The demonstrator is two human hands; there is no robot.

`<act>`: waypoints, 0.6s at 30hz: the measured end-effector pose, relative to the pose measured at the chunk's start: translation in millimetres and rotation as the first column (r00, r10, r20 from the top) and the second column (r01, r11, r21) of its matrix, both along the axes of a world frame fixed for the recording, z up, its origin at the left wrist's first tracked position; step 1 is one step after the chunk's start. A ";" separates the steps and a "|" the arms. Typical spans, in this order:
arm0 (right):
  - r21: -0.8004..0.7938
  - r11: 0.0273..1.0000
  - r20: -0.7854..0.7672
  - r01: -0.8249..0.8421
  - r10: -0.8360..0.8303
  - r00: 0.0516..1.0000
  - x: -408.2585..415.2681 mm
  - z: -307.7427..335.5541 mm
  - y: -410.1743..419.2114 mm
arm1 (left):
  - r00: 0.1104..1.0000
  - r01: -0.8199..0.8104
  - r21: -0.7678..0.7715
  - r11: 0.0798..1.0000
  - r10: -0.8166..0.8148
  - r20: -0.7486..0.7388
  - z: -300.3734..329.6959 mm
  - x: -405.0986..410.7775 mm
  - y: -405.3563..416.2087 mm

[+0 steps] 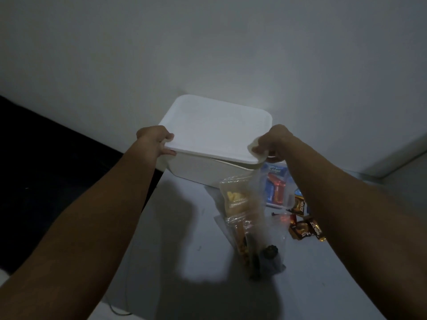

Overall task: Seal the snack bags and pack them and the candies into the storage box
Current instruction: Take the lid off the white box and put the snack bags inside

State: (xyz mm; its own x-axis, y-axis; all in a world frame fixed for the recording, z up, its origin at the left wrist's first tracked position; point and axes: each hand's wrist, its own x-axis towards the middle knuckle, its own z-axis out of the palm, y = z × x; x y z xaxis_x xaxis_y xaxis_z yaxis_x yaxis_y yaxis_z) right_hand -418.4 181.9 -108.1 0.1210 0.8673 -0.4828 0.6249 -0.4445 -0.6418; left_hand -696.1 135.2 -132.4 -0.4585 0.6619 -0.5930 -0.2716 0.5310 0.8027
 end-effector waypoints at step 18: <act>0.099 0.973 -0.306 0.209 -0.170 0.937 9.1 17.3 -5.0 | 0.981 -0.164 0.062 0.984 0.156 0.116 11.4 -6.0 -0.9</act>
State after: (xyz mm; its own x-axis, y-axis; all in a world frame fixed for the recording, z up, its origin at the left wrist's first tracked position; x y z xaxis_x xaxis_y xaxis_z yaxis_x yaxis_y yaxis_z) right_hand -409.3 176.9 -90.8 0.1590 0.8989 -0.4083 0.3123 -0.4382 -0.8429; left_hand -702.2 134.3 -121.1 -0.4963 0.6270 -0.6005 -0.4379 0.4164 0.7968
